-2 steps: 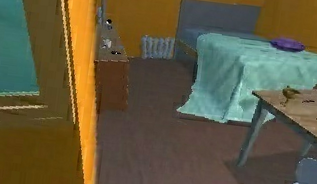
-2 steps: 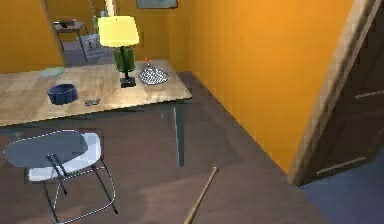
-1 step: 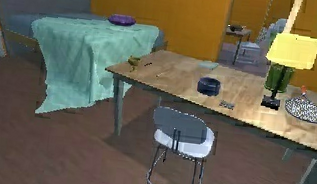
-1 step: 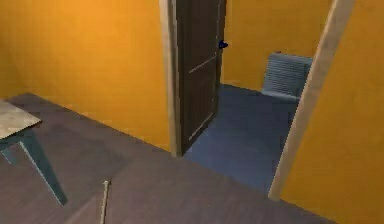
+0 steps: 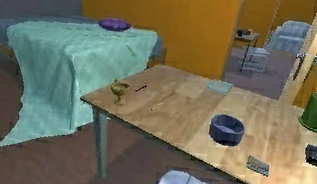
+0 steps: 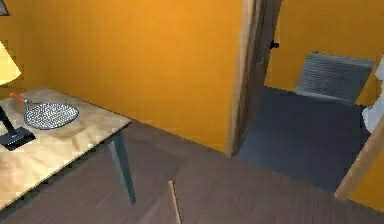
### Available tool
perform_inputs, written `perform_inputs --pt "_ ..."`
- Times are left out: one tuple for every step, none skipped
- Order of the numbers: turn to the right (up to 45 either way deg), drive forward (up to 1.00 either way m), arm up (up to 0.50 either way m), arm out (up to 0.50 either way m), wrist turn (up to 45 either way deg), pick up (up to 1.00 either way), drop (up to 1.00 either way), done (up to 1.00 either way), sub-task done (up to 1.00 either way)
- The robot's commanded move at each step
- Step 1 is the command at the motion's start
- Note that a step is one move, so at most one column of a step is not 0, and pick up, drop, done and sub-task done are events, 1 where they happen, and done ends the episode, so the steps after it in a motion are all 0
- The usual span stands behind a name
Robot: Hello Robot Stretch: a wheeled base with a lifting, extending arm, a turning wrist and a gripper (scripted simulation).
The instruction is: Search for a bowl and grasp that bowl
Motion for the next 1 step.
perform_inputs --pt "-45.0 0.0 0.0 0.0 0.0 0.0 0.0 0.0 0.0"
